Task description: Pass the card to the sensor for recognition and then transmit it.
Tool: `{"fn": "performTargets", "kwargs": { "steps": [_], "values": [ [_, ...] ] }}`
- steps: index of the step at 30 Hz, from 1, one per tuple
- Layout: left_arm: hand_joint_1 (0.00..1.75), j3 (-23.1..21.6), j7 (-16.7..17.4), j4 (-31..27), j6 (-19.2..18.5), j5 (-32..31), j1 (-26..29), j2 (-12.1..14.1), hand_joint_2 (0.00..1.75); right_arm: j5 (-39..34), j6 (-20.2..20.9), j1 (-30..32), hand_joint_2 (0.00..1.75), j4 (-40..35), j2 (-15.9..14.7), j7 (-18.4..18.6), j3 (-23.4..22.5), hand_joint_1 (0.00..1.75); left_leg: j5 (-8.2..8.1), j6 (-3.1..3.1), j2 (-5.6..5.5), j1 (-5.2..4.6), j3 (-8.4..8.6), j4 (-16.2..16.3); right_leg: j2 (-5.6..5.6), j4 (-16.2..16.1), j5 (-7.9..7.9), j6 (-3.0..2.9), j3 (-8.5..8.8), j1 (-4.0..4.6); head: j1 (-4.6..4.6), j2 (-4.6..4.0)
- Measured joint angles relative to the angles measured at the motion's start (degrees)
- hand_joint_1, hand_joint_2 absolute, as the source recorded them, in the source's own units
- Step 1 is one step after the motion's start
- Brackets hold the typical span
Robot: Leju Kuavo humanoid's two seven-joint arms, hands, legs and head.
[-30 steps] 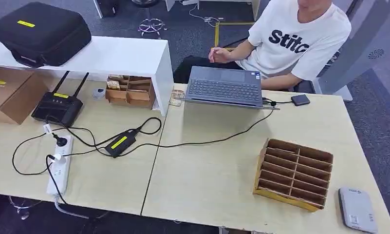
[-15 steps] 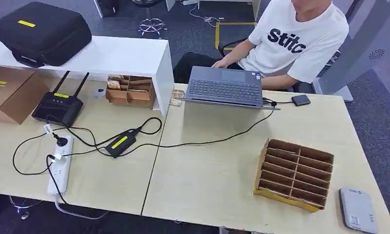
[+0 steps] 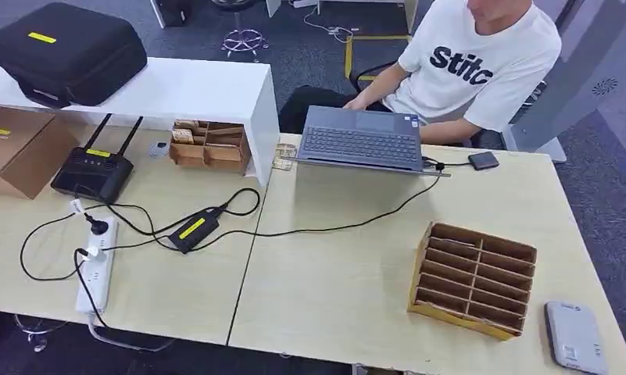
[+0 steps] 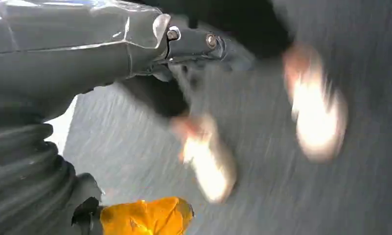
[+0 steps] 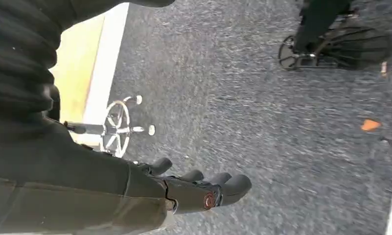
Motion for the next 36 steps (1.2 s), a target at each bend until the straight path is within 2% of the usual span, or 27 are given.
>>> {"fn": "performTargets", "kwargs": {
  "steps": [1, 2, 3, 4, 5, 6, 7, 9, 11, 12, 13, 14, 15, 17, 20, 21, 22, 24, 26, 27, 28, 30, 31, 33, 35, 36],
  "values": [
    [0.00, 0.0, 1.4, 0.0, -5.7, -1.3, -0.1, 0.0, 0.00, 0.8, 0.6, -0.1, 1.75, 0.0, 0.0, 0.1, 0.0, 0.00, 0.00, 0.00, 0.01, 0.01, 0.00, 0.0, 0.00, 0.0, 0.00, 0.00, 0.01, 0.01, 0.02, 0.00],
    [0.00, -0.5, 3.0, 0.1, -13.4, -3.3, -0.2, 0.4, 0.00, 1.9, 1.4, -0.5, 1.75, 0.0, 0.0, 0.5, 0.0, 0.00, 0.00, 0.00, 0.01, 0.01, -0.01, 0.0, 0.00, 0.0, 0.00, 0.00, 0.01, 0.00, 0.02, 0.00],
    [0.00, -1.2, 4.3, 0.2, -21.0, -4.8, -0.2, 1.2, 1.75, 2.9, 2.0, -1.0, 1.75, 0.0, 0.0, 1.1, 0.0, 0.00, 0.00, 0.00, 0.02, 0.01, 0.00, 0.0, 0.01, 0.0, 0.01, 0.00, 0.01, 0.01, 0.00, 0.00],
    [0.00, -1.9, 4.5, 0.2, -26.8, -5.6, -0.1, 2.0, 1.75, 3.6, 2.6, -1.7, 1.75, 0.0, 0.0, 1.8, 0.1, 0.00, 0.00, 0.00, 0.07, 0.01, 0.04, 0.0, 0.06, 0.0, 0.02, -0.02, 0.00, 0.01, 0.00, 0.00],
    [0.00, -2.4, 3.8, 0.2, -29.6, -5.9, 0.1, 2.6, 1.75, 3.9, 2.9, -2.3, 1.75, 0.0, 0.0, 2.4, 0.2, 0.00, 0.01, 0.00, 0.10, 0.01, 0.08, 0.0, 0.09, 0.0, 0.03, -0.03, -0.01, 0.00, -0.02, 0.00],
    [0.00, -2.7, 3.0, 0.2, -28.6, -5.9, 0.3, 3.0, 1.75, 3.6, 2.7, -2.7, 1.75, 0.0, 0.0, 2.6, 0.2, 0.00, 0.01, -0.01, 0.10, 0.02, 0.12, 0.0, 0.11, 0.0, 0.03, -0.04, -0.01, 0.01, -0.02, 0.00],
    [0.00, -2.8, 2.1, 0.1, -24.3, -5.5, 0.4, 3.2, 1.75, 3.0, 2.0, -2.9, 1.75, 0.0, 0.0, 2.8, 0.1, 0.00, 0.01, -0.01, 0.07, 0.02, 0.13, 0.0, 0.03, 0.0, 0.02, -0.03, -0.01, 0.01, 0.02, 0.00],
    [0.00, -2.8, 1.3, 0.1, -12.4, -4.5, 0.6, 3.0, 1.75, 2.2, 1.2, -2.8, 1.75, 0.0, 0.0, 2.1, -0.1, 0.00, 0.03, -0.02, -0.03, 0.02, 0.12, 0.0, -0.08, 0.0, 0.01, -0.03, 0.04, 0.01, 0.00, 0.00],
    [0.00, -2.6, -0.1, 0.1, -2.5, -2.2, 0.5, 2.1, 1.75, 1.2, 0.5, -2.1, 1.75, 0.0, 0.0, 1.1, -0.5, 0.00, 0.03, -0.03, -0.05, 0.01, 0.11, 0.0, -0.07, 0.0, 0.00, -0.02, 0.07, 0.00, -0.02, 0.00],
    [0.00, -2.1, -0.5, 0.1, -0.1, -1.1, 0.4, 1.8, 1.75, 1.2, 0.4, -1.6, 1.75, 0.0, 0.1, 0.8, -0.7, 0.00, 0.03, -0.02, -0.06, 0.01, 0.10, 0.0, -0.08, 0.0, -0.01, -0.01, 0.08, 0.00, 0.00, 0.00],
    [0.00, -1.6, -0.6, 0.1, -0.2, -0.5, 0.3, 1.4, 1.75, 1.3, 0.2, -1.1, 1.75, 0.0, 0.1, 0.5, -1.0, 0.00, 0.02, -0.02, -0.05, 0.01, 0.09, 0.0, -0.06, 0.0, -0.01, -0.01, 0.08, 0.00, -0.02, 0.00],
    [0.00, -1.5, -0.3, 0.1, -1.6, -0.7, 0.3, 1.3, 1.75, 1.4, 0.1, -0.8, 1.75, 0.0, 0.1, 0.3, -1.1, 0.00, 0.02, -0.02, -0.03, 0.01, 0.08, 0.0, -0.04, 0.0, -0.01, -0.01, 0.07, 0.00, 0.00, 0.00],
    [0.00, -1.6, 0.9, 0.2, -5.5, -1.9, 0.2, 1.2, 1.75, 1.9, 0.4, -0.7, 1.75, 0.0, 0.1, 0.2, -1.4, 0.00, 0.01, -0.01, 0.00, 0.01, 0.08, 0.0, 0.00, 0.0, -0.01, -0.01, 0.06, 0.00, -0.02, 0.00],
    [0.00, -2.1, 2.9, 0.2, -15.7, -4.4, 0.0, 1.6, 1.75, 3.0, 1.3, -1.1, 1.75, 0.0, 0.1, 0.6, -1.4, 0.00, 0.00, -0.01, 0.04, 0.02, 0.07, 0.0, 0.02, 0.0, -0.01, -0.01, 0.06, 0.01, 0.00, 0.00],
    [0.00, -2.7, 4.7, 0.2, -26.5, -5.5, 0.0, 2.8, 1.75, 5.0, 2.6, -2.3, 1.75, 0.0, 0.1, 2.0, -1.3, 0.00, 0.00, 0.00, 0.05, 0.00, 0.10, 0.0, 0.03, 0.0, 0.00, -0.01, 0.06, 0.00, 0.00, 0.00],
    [0.00, -2.9, 4.5, 0.2, -27.7, -5.6, 0.1, 3.2, 1.75, 5.1, 2.6, -2.8, 1.75, 0.0, 0.1, 2.3, -1.2, 0.00, 0.01, 0.00, 0.05, 0.01, 0.11, 0.0, 0.04, 0.0, 0.00, -0.01, 0.06, 0.00, -0.02, 0.00],
    [0.00, -3.1, 3.4, 0.2, -25.8, -5.6, 0.4, 3.5, 1.75, 4.9, 2.4, -3.1, 1.75, 0.0, 0.1, 2.6, -1.2, 0.00, 0.01, 0.00, 0.04, 0.01, 0.13, 0.0, 0.03, 0.0, 0.00, -0.01, 0.06, 0.00, -0.02, 0.00],
    [0.00, -3.1, 1.1, 0.2, -16.1, -4.3, 0.7, 3.4, 1.75, 3.9, 1.6, -3.2, 1.75, 0.0, 0.1, 2.6, -1.3, 0.00, 0.01, 0.00, -0.03, 0.01, 0.15, 0.0, -0.07, 0.0, -0.01, -0.01, 0.06, 0.01, 0.00, 0.00],
    [0.00, -2.9, -0.2, 0.1, -2.9, -2.8, 0.7, 2.5, 1.75, 2.5, 0.6, -2.6, 1.75, 0.0, 0.2, 1.4, -1.8, 0.00, 0.01, 0.00, -0.07, 0.01, 0.13, 0.0, -0.10, 0.0, -0.02, -0.01, 0.09, 0.00, 0.00, 0.00],
    [0.00, -2.7, -0.6, 0.1, 0.8, -2.2, 0.6, 2.1, 1.75, 2.3, 0.4, -2.0, 1.75, 0.0, 0.2, 0.9, -2.0, 0.00, 0.01, 0.00, -0.08, 0.00, 0.12, 0.0, -0.10, 0.0, -0.03, 0.01, 0.11, -0.01, -0.02, 0.00],
    [0.00, -2.3, -1.1, 0.1, 2.7, -1.2, 0.6, 1.6, 1.75, 2.2, 0.1, -1.5, 1.75, 0.0, 0.3, 0.5, -2.3, 0.00, 0.01, 0.00, -0.07, 0.00, 0.12, 0.0, -0.09, 0.0, -0.03, 0.01, 0.10, -0.01, 0.00, 0.00],
    [0.00, -1.6, -1.5, 0.1, 1.9, -0.3, 0.4, 1.1, 1.75, 2.0, 0.0, -0.7, 1.75, 0.0, 0.3, 0.2, -2.7, 0.00, 0.00, 0.00, -0.05, 0.00, 0.09, 0.0, -0.07, 0.0, -0.03, 0.01, 0.09, -0.01, -0.02, 0.00],
    [0.00, -1.5, -1.1, 0.1, -0.4, -1.1, 0.4, 0.9, 1.75, 2.3, 0.0, -0.5, 1.75, 0.0, 0.3, 0.1, -2.9, 0.00, 0.00, 0.00, -0.04, 0.00, 0.09, 0.0, -0.05, 0.0, -0.03, 0.01, 0.08, -0.01, 0.00, 0.00],
    [0.00, -1.6, 0.7, 0.2, -7.6, -3.4, 0.2, 0.9, 1.75, 3.2, 0.5, -0.6, 1.75, 0.0, 0.3, 0.0, -2.9, 0.00, -0.01, 0.00, 0.00, 0.01, 0.09, 0.0, -0.02, 0.0, -0.03, 0.02, 0.08, 0.01, 0.02, 0.00],
    [0.00, -2.4, 2.9, 0.2, -18.7, -5.0, 0.0, 1.8, 1.75, 5.1, 1.6, -1.1, 1.75, 0.0, 0.3, 0.7, -2.9, 0.00, -0.02, 0.01, 0.00, 0.00, 0.08, 0.0, -0.03, 0.0, -0.03, 0.01, 0.09, -0.01, 0.00, 0.00],
    [0.00, -2.5, 3.4, 0.2, -23.0, -5.1, 0.0, 2.2, 1.75, 5.7, 2.0, -1.6, 1.75, 0.0, 0.3, 1.2, -2.8, 0.00, -0.02, 0.01, 0.00, 0.01, 0.09, 0.0, -0.02, 0.0, -0.02, 0.01, 0.09, 0.00, 0.00, 0.00]
  ]
}}
